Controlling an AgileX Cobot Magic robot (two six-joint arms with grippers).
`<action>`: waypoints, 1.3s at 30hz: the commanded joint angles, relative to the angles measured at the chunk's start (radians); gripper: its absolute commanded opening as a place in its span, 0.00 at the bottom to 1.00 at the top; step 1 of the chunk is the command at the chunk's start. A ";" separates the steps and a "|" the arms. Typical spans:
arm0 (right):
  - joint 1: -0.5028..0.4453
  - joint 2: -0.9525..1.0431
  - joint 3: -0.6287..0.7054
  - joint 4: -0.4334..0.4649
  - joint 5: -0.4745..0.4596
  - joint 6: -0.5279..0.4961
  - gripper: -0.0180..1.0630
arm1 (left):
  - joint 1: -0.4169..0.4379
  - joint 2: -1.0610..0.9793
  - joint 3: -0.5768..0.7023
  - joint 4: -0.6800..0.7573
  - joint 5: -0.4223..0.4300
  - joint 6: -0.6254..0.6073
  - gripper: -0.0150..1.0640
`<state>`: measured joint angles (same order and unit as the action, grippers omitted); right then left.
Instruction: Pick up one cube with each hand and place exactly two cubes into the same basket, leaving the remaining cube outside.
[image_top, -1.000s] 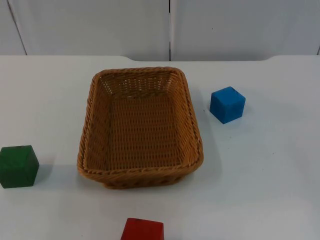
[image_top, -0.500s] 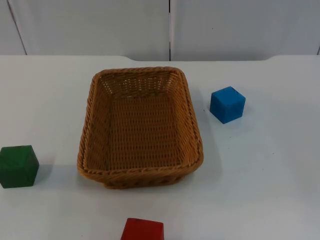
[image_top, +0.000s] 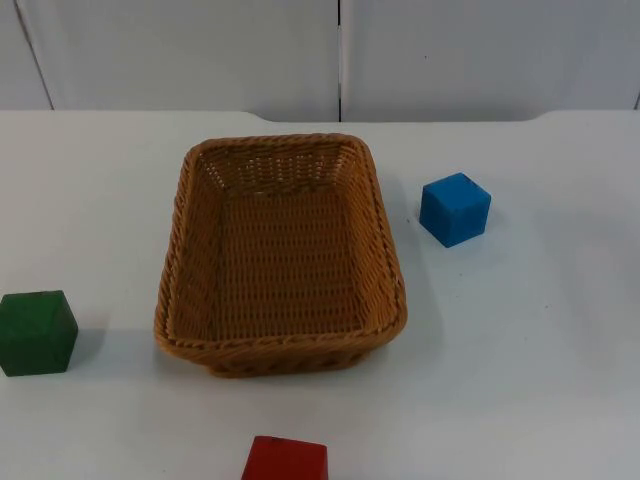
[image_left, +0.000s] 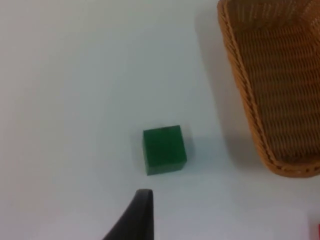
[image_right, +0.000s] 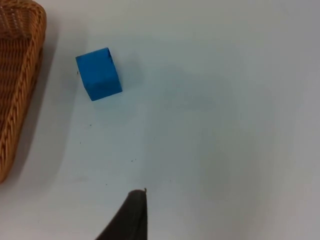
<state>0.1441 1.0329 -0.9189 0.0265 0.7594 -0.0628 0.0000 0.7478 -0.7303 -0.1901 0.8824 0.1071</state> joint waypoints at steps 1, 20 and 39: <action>-0.004 0.031 -0.009 0.004 -0.031 -0.009 0.99 | 0.002 0.037 -0.007 -0.055 -0.005 0.039 0.99; 0.052 0.344 -0.196 0.012 -0.038 -0.041 0.99 | 0.002 0.228 -0.007 -0.106 -0.093 0.090 0.99; 0.182 0.723 -0.505 0.010 0.014 -0.169 0.99 | 0.002 0.424 -0.007 -0.135 -0.150 0.106 0.99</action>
<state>0.3194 1.7483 -1.4124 0.0339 0.7655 -0.2183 0.0000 1.1695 -0.7323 -0.3083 0.7426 0.2096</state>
